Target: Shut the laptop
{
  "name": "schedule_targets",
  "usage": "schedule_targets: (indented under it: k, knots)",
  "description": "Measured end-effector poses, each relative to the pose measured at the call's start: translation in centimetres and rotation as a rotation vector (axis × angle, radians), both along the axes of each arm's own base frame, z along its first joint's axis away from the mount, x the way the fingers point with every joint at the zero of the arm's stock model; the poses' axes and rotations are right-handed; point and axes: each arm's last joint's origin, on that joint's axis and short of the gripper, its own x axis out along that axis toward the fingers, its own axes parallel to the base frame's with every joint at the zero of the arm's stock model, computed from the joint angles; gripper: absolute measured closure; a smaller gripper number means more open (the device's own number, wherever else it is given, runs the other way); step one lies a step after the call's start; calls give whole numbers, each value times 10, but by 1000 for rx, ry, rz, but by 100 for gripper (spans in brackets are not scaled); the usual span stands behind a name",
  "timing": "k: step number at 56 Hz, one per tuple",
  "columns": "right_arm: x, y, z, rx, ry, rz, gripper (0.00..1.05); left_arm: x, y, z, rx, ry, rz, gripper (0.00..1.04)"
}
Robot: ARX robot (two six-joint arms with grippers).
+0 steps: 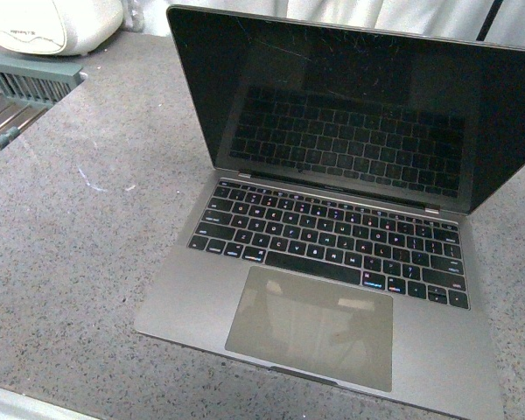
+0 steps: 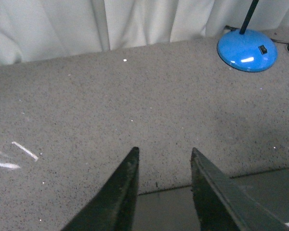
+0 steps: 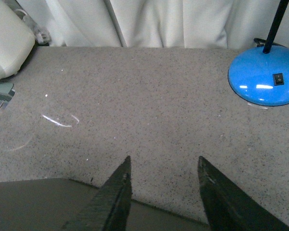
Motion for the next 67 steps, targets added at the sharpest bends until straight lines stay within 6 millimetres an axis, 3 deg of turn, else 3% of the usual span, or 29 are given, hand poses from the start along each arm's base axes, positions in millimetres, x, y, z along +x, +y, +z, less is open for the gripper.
schedule_targets:
  k: [10, 18, 27, 34, 42, 49, 57, 62, 67]
  knots:
    - [-9, -1, -23, 91, 70, 6, 104, 0, 5, -18, 26, 50, 16, 101]
    - [-27, 0, -56, 173, 179, -12, 104, -19, 18, -40, 5, 100, 43, 101]
    - [-65, 10, -102, 240, 357, -45, 104, -58, 37, -85, 8, 227, 76, 101]
    - [-88, 19, -125, 267, 467, -45, 104, -79, 47, -112, 18, 325, 108, 101]
    - [-105, 27, -142, 284, 551, -49, 104, -90, 54, -125, -5, 376, 147, 101]
    - [-114, 30, -150, 280, 579, -55, 104, -95, 56, -127, -37, 369, 163, 101]
    - [-113, 28, -147, 225, 517, -94, 104, -96, 59, -120, -95, 332, 184, 101]
    - [-110, 25, -128, 153, 359, -135, 104, -93, 64, -102, -183, 257, 218, 101]
    - [-109, 19, -100, 83, 145, -204, 104, -93, 79, -72, -291, 144, 277, 101]
